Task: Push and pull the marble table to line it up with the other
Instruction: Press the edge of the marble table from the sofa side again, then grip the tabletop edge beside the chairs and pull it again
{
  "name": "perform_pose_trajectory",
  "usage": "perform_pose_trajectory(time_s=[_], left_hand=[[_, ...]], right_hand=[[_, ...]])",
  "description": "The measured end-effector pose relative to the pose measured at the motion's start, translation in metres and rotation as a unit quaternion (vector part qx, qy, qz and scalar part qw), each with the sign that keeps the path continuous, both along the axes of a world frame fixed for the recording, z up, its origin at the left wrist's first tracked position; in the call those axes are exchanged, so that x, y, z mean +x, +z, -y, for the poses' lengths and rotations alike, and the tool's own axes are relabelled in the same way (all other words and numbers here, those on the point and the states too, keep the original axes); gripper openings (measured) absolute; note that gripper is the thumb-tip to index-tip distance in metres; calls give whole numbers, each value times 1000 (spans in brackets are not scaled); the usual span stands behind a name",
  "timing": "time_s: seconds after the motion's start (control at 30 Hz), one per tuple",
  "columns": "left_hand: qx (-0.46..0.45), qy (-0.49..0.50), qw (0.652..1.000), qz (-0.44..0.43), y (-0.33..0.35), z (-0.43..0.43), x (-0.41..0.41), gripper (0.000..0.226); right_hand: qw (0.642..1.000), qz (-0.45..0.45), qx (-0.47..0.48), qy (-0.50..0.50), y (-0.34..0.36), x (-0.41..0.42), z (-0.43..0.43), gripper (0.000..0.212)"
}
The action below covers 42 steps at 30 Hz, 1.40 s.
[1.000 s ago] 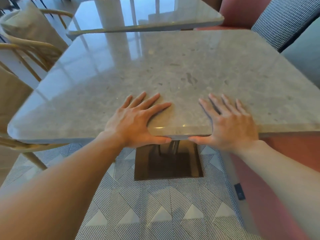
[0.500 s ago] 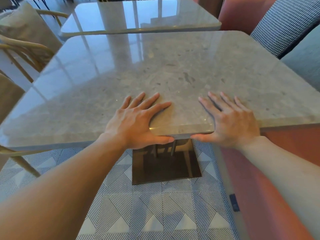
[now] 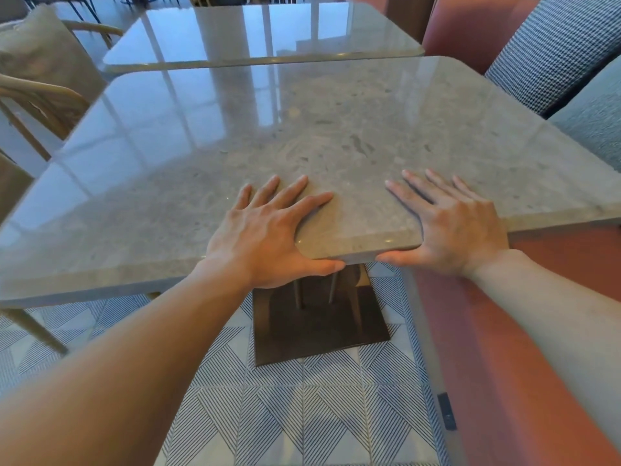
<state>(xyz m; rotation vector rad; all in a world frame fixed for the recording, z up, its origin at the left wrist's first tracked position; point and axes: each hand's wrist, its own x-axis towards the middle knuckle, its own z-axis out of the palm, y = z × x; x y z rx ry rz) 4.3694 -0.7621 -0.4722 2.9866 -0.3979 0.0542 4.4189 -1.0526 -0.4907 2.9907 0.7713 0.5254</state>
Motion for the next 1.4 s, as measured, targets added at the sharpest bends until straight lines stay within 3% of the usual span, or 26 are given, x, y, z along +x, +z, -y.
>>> perform_pose_trajectory(time_s=[0.37,0.47,0.53,0.57,0.63,0.67,0.77,0.83,0.93,1.07,1.2,1.4], left_hand=[[0,6,1000,10,-5,3,2,115],[9,10,1000,-25,1,5,-2,115],[-81,38,993,-75,19,15,-11,112],[-206,73,972,-82,34,23,-17,105],[-465,134,874,-50,66,36,-35,85],[-540,146,829,-22,84,39,-48,78],[-626,146,766,29,142,38,-89,66],[-651,149,743,42,177,26,-114,66],[-629,142,762,59,225,6,-151,83],[-598,140,784,95,278,-20,-200,70],[-544,165,813,128,302,-53,-227,66],[-528,202,813,135,294,-117,-230,67]], right_hand=[[1000,16,7,12,-11,8,9,124],[998,-61,-18,1,-1,5,6,132],[987,-157,-4,-12,17,-2,3,139],[976,-213,47,-10,30,-6,-1,140],[929,-265,257,12,64,-24,-11,129],[890,-254,377,24,83,-37,-16,118],[756,-240,607,46,138,-79,-30,91],[716,-236,654,64,173,-103,-42,87],[689,-240,677,96,219,-133,-59,90],[682,-258,670,140,258,-158,-91,92],[705,-279,616,214,290,-163,-147,84],[735,-284,561,255,300,-153,-230,87]])
